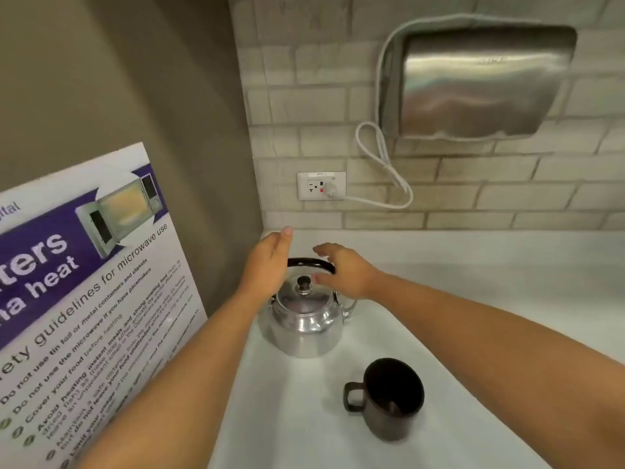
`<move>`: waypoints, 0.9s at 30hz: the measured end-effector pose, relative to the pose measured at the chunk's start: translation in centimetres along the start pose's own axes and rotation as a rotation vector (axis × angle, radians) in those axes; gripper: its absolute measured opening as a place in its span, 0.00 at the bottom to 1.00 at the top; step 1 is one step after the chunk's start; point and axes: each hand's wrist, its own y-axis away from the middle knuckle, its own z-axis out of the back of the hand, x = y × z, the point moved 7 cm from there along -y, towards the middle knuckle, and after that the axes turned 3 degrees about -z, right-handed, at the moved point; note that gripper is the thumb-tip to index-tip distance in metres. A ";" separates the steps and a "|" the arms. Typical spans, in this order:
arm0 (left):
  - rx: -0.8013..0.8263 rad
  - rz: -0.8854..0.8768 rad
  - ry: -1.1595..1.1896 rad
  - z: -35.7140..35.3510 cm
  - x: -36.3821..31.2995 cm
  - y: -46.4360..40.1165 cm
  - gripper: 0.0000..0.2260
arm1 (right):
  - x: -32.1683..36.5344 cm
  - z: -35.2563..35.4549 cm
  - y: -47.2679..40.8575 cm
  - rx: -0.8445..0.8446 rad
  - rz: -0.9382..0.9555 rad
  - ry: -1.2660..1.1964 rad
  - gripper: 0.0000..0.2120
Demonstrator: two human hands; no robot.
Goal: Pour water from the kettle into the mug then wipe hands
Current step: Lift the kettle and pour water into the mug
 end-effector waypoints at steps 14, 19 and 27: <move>-0.355 0.291 0.315 -2.0 6.0 0.4 0.17 | -0.4 0.4 0.2 -0.059 0.069 -0.139 0.15; -0.434 0.295 0.367 -0.3 5.0 1.2 0.19 | -2.2 2.4 6.2 -0.112 0.046 -0.242 0.29; -0.524 0.220 0.387 3.6 0.3 3.7 0.17 | -9.2 -3.2 19.3 0.105 -0.139 -0.282 0.60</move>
